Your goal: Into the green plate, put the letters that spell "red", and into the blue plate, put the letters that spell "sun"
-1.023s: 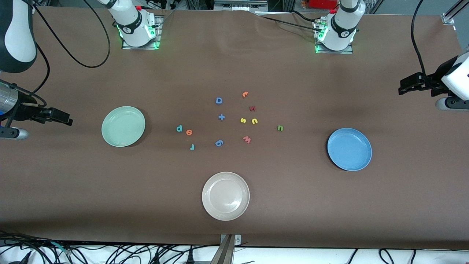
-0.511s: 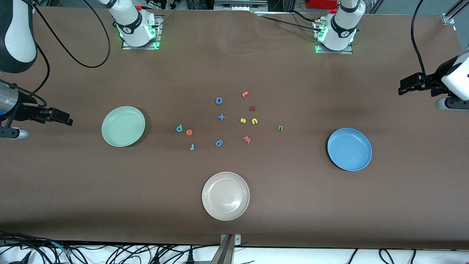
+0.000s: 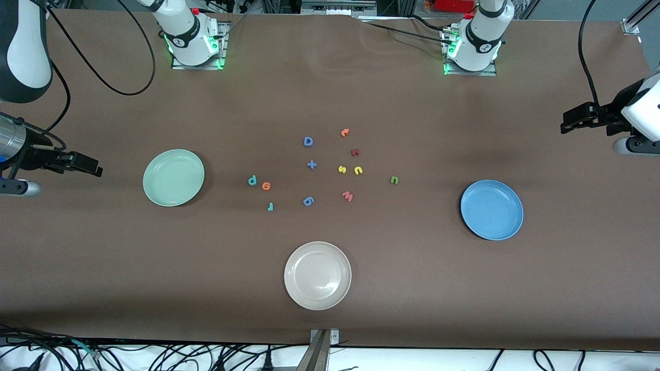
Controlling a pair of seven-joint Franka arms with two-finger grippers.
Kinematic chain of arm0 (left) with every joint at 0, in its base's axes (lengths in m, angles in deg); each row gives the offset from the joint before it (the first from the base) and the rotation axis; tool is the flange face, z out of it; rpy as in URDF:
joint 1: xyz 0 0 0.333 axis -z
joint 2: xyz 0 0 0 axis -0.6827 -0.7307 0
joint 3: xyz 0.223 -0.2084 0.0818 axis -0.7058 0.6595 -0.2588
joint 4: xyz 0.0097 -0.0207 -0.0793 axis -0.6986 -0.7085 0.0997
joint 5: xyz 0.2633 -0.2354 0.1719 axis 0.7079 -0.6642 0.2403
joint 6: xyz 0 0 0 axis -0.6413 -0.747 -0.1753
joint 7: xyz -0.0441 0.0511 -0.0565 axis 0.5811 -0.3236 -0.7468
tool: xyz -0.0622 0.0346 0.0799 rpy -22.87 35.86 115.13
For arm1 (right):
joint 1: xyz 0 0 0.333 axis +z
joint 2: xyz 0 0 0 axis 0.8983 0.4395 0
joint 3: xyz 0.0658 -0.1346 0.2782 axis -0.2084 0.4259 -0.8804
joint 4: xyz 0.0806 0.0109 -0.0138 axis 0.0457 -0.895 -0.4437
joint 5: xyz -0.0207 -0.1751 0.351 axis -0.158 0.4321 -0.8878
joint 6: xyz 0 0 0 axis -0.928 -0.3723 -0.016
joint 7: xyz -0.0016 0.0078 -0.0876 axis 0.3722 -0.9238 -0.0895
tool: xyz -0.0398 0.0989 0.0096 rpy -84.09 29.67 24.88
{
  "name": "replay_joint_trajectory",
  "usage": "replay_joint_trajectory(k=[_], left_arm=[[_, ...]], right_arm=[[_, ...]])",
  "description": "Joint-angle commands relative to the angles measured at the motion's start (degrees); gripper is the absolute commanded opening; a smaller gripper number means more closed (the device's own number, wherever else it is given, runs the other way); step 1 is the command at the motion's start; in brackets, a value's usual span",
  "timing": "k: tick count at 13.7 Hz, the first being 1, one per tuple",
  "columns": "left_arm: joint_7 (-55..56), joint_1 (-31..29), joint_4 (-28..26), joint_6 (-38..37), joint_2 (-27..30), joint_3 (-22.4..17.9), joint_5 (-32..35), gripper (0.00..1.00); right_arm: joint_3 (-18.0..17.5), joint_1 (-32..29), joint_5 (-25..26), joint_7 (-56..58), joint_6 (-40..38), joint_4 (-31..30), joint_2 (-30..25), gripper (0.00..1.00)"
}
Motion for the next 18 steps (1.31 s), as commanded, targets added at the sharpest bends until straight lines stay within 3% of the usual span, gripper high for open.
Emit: replay_joint_trajectory(k=[1, 14, 18], left_arm=[[0.35, 0.28, 2.17, -0.51, -0.91, 0.02, 0.72, 1.00], [0.35, 0.36, 2.17, -0.51, -0.91, 0.02, 0.72, 1.00], [0.35, 0.36, 2.17, -0.51, -0.91, 0.02, 0.72, 1.00]], right_arm=[[0.16, 0.42, -0.16, -0.58, -0.54, 0.33, 0.01, 1.00], [0.16, 0.42, -0.25, -0.58, -0.37, 0.41, 0.36, 1.00], [0.07, 1.46, -0.34, -6.01, -0.63, 0.41, 0.36, 0.99]])
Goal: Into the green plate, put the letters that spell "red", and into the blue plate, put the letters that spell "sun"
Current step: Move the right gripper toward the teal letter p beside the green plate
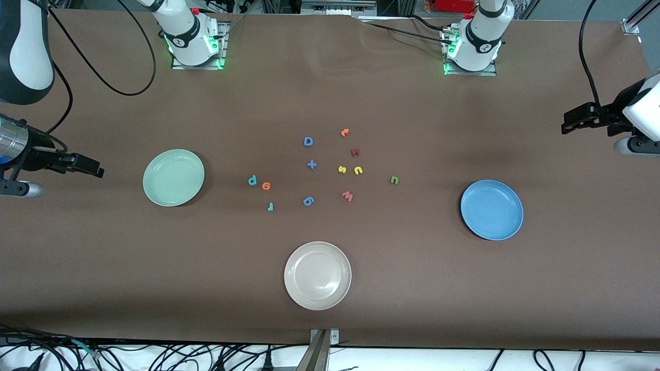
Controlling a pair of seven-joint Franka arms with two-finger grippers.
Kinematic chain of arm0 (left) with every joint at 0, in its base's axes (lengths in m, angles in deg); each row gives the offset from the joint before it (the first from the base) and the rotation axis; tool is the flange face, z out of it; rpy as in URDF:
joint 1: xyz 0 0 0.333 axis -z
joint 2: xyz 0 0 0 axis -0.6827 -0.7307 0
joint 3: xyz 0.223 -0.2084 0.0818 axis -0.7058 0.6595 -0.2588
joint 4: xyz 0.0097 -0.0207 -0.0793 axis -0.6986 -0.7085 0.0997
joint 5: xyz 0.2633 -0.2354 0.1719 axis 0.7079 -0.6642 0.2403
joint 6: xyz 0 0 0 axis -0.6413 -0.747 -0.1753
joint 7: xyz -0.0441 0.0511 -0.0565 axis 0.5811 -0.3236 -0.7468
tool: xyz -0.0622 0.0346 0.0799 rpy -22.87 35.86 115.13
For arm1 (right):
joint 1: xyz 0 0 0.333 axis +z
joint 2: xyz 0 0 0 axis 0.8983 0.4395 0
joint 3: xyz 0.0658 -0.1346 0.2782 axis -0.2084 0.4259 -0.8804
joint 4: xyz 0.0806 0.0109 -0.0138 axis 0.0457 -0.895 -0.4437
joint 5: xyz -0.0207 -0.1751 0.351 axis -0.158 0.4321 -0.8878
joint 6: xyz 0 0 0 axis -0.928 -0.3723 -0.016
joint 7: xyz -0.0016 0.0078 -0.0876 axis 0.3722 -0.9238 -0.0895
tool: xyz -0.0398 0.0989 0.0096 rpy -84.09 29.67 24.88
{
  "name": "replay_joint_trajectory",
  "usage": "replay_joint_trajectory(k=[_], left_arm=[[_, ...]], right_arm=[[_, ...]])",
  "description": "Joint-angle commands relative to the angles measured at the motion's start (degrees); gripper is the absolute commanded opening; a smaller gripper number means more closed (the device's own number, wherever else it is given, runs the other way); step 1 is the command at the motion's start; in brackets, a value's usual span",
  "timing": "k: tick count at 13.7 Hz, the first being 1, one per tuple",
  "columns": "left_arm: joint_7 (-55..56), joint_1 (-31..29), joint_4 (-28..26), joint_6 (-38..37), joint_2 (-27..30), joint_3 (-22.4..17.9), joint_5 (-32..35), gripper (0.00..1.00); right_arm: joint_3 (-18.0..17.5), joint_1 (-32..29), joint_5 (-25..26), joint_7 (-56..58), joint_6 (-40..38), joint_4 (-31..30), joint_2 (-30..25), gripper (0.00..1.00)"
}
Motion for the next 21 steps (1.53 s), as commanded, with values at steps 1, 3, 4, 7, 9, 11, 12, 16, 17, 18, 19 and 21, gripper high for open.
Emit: replay_joint_trajectory(k=[1, 3, 4, 7, 9, 11, 12, 16, 17, 18, 19, 21], left_arm=[[0.35, 0.36, 1.72, -0.55, -0.72, 0.02, 0.72, 1.00], [0.35, 0.36, 1.72, -0.55, -0.72, 0.02, 0.72, 1.00], [0.35, 0.36, 1.72, -0.55, -0.80, 0.02, 0.72, 1.00], [0.35, 0.36, 1.72, -0.55, -0.98, 0.02, 0.64, 1.00], [0.26, 0.36, 1.72, -0.55, -0.98, 0.02, 0.64, 1.00], [0.26, 0.36, 1.72, -0.55, -0.98, 0.02, 0.64, 1.00], [0.26, 0.36, 1.72, -0.55, -1.07, 0.02, 0.64, 1.00], [0.26, 0.36, 1.72, -0.55, -1.07, 0.02, 0.64, 1.00], [0.26, 0.36, 1.72, -0.55, -1.07, 0.02, 0.64, 1.00], [0.26, 0.36, 1.72, -0.55, -0.98, 0.02, 0.64, 1.00], [0.26, 0.28, 1.72, -0.55, -0.98, 0.02, 0.64, 1.00], [0.34, 0.28, 1.72, -0.55, -1.07, 0.02, 0.64, 1.00]], right_arm=[[0.04, 1.78, -0.60, -4.89, -0.54, 0.42, 0.09, 0.99], [0.04, 3.97, -0.60, -9.72, -0.37, 0.42, 0.70, 0.99], [0.04, 5.46, -0.60, -12.44, -0.37, 0.42, 0.97, 0.99], [-0.05, 9.41, -0.69, -15.81, 1.55, 0.50, 2.63, 0.99], [0.04, 12.49, -0.87, -16.77, 3.84, 0.50, 4.65, 0.99], [0.04, 15.56, -0.69, -22.64, 5.16, 0.50, 6.41, 0.99], [0.04, 17.23, -0.78, -23.71, 5.78, 0.42, 7.64, 0.99], [-0.05, 20.06, -0.86, -24.60, 9.19, -4.66, 9.93, 0.99], [-0.22, 20.15, -1.21, -25.21, 10.78, -6.68, 9.93, 0.99], [-1.44, 20.15, -1.48, -25.22, 12.36, -8.27, 9.93, 0.99], [-2.50, 20.15, -1.48, -25.91, 14.12, -9.85, 10.02, 0.99], [-5.13, 20.06, -1.48, -29.16, 19.99, -14.67, 10.20, 0.99]])
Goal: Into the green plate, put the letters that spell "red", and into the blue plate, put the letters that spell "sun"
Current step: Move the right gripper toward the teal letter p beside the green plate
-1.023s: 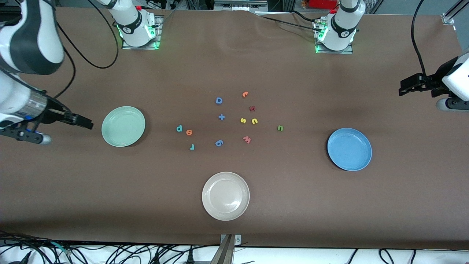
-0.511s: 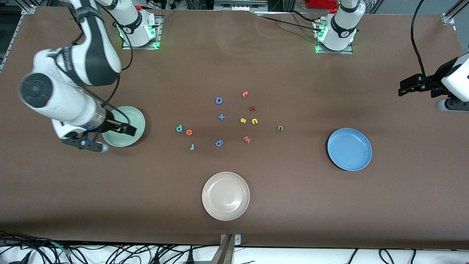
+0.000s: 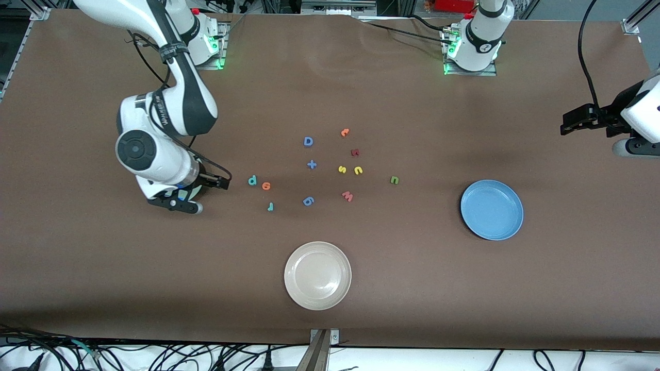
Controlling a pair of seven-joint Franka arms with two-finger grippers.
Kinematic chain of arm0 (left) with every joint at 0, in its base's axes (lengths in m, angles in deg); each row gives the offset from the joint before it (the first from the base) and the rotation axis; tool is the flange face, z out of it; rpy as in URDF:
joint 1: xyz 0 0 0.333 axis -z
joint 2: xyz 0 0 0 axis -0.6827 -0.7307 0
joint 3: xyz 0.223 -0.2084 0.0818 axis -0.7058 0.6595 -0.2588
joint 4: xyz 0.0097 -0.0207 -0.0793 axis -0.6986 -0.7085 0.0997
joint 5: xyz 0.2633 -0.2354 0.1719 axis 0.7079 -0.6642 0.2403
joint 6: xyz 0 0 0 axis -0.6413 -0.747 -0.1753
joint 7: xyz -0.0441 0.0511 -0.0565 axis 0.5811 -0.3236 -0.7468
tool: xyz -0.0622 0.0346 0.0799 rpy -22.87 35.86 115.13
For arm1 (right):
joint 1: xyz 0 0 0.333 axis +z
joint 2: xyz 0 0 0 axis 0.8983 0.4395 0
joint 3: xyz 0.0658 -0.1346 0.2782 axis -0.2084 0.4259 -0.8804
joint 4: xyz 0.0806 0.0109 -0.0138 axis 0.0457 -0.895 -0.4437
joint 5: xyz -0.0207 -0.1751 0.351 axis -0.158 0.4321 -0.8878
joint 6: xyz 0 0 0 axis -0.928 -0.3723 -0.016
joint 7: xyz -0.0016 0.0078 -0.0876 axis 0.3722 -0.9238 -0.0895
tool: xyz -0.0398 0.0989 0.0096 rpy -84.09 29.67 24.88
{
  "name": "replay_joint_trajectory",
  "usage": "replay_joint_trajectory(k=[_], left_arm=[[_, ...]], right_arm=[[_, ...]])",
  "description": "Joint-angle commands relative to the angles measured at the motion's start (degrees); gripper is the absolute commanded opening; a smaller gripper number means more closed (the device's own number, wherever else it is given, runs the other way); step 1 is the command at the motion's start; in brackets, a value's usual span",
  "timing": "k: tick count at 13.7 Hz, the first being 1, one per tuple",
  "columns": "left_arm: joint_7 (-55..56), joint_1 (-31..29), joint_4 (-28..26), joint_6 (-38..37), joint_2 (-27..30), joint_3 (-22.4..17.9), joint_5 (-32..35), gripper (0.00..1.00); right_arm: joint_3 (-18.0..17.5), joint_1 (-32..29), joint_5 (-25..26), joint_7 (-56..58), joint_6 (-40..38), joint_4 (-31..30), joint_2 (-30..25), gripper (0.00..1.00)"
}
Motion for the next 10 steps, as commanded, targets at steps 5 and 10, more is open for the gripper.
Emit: replay_joint_trajectory(k=[5, 10], left_arm=[[0.35, 0.35, 1.65, -0.55, -1.13, 0.07, 0.55, 1.00], [0.43, 1.31, 1.65, 0.24, -1.93, 0.33, 0.46, 1.00]], right_arm=[[-4.71, 0.15, -1.07, -3.05, 10.07, -8.73, 2.13, 0.99], [-6.74, 0.24, -0.90, -4.64, 18.23, -9.52, 5.38, 0.99]])
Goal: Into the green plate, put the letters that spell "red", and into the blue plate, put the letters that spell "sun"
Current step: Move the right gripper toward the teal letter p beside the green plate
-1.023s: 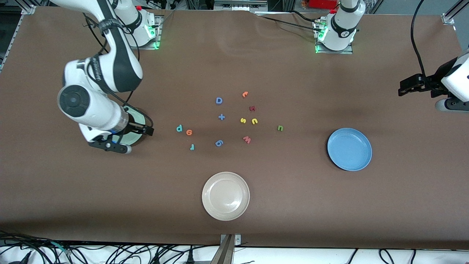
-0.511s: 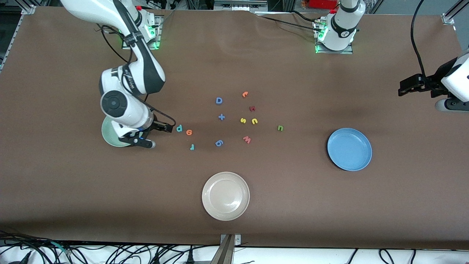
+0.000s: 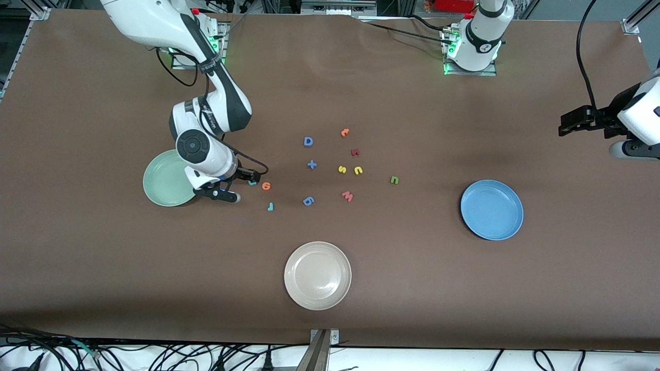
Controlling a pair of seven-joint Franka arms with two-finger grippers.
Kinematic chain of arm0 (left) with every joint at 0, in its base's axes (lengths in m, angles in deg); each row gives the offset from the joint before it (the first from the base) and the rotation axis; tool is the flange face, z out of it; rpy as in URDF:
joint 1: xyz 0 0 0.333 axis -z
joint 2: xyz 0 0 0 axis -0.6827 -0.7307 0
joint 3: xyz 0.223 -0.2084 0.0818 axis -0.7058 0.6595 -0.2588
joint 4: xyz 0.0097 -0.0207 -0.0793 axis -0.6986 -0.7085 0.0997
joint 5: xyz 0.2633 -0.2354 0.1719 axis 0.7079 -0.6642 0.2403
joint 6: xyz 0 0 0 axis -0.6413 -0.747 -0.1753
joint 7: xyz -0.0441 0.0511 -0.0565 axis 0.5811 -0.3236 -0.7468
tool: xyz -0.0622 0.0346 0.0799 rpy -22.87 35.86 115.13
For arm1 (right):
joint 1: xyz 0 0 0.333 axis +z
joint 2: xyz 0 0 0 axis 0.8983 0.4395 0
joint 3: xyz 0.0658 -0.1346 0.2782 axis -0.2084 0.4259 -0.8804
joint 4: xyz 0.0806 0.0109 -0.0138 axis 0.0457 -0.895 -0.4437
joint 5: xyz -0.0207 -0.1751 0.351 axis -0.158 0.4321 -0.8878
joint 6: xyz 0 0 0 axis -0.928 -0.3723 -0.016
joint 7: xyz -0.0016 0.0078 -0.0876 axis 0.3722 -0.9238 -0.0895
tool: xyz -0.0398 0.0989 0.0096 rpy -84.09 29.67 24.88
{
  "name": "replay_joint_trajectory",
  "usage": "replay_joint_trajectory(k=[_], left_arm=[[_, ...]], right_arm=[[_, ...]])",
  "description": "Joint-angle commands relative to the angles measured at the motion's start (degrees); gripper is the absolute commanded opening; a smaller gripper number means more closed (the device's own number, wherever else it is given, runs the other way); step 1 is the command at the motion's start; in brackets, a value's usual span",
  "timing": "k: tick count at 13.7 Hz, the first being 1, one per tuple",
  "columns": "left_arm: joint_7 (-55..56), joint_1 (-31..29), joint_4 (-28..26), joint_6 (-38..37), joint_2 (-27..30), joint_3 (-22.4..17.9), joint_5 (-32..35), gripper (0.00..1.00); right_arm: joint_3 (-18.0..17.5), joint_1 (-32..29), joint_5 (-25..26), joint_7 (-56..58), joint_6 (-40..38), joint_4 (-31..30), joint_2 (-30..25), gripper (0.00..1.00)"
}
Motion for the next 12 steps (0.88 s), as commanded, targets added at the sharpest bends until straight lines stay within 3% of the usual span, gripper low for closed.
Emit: replay_joint_trajectory(k=[1, 9, 11, 12], left_arm=[[0.52, 1.15, 1.65, 0.00, -1.30, 0.14, 0.47, 1.00], [-0.01, 1.42, 1.73, 0.17, -5.69, 0.93, 0.03, 1.00], [0.70, 2.46, 1.65, 2.36, -7.10, 1.46, 0.12, 1.00], [0.87, 4.39, 1.56, 2.63, -7.19, 1.55, 0.12, 1.00]], right_arm=[[-0.28, -0.02, -0.88, 0.54, 6.16, -2.30, 1.05, 0.99], [-1.42, -0.02, -0.97, 0.20, 9.26, -5.39, 1.32, 0.98], [-1.51, -0.02, -0.88, 0.46, 9.26, -5.39, 1.40, 0.83], [-1.51, -0.02, -0.88, 0.46, 9.35, -5.39, 1.49, 0.83]])
